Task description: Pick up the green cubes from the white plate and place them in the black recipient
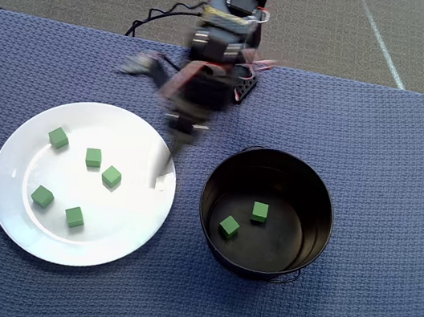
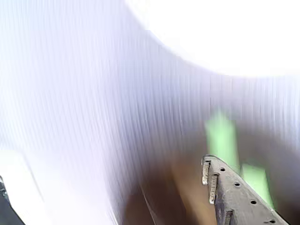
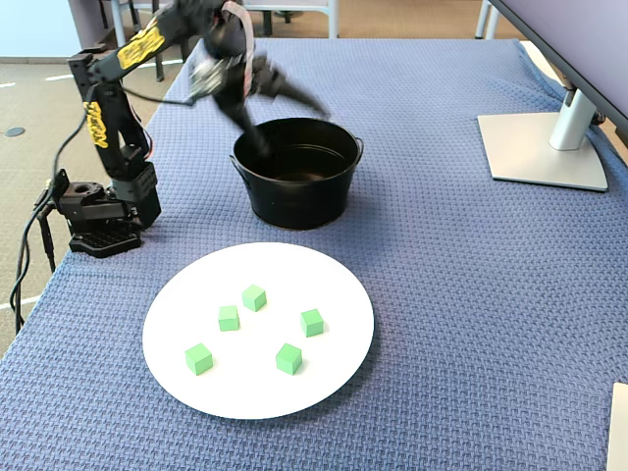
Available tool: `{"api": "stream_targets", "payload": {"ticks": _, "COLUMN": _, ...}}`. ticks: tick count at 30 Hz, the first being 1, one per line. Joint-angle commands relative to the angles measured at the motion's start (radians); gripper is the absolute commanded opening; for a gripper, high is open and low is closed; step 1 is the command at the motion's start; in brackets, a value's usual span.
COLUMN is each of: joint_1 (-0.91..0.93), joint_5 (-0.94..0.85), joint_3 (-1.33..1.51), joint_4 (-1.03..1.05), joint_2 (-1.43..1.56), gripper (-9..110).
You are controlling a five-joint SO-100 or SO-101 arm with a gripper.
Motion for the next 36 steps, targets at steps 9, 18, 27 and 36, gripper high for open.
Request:
{"api": "stream_targets", "payload": {"ticks": 9, "joint_1": 0.342, "joint_5": 0.091, "joint_3": 0.275, "joint_4": -0.313, "joint_2": -0.153, "gripper": 44}}
{"api": "stream_targets", "payload": {"ticks": 18, "joint_1": 0.345, "joint_5": 0.238, "joint_3": 0.383, "joint_4": -0.373, "joint_2": -0.193, "gripper": 43}}
{"api": "stream_targets", "payload": {"ticks": 27, "joint_1": 0.279, "joint_5": 0.075, "joint_3": 0.41, "joint_4": -0.391, "joint_2": -0.275, "gripper": 41}}
{"api": "stream_targets", "payload": {"ticks": 36, "joint_1": 0.31, "joint_5": -0.049, "joint_3": 0.36, "joint_4": -0.411, "joint_2": -0.399, "gripper": 39}}
